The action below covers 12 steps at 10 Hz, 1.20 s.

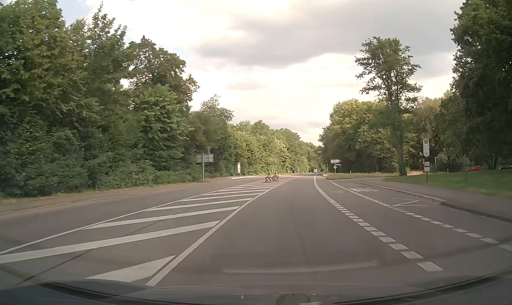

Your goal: Follow the waypoints while adhering to traffic rules and regulations

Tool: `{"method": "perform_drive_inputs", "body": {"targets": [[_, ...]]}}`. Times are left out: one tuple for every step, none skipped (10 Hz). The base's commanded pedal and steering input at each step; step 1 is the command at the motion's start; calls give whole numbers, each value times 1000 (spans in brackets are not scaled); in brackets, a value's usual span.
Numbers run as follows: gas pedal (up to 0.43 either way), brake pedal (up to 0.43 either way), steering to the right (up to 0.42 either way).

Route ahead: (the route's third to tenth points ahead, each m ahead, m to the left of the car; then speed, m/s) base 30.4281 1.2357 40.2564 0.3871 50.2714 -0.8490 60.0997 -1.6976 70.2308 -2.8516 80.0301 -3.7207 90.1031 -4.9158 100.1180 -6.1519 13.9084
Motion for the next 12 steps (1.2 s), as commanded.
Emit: {"method": "perform_drive_inputs", "body": {"targets": [[169, 0, 28], [177, 0, 28], [189, 0, 28], [189, 0, 27], [197, 0, 26], [197, 0, 22], [197, 0, 20], [197, 0, 19], [197, 0, 19], [197, 0, 18], [197, 0, 18], [197, 0, 16]]}}
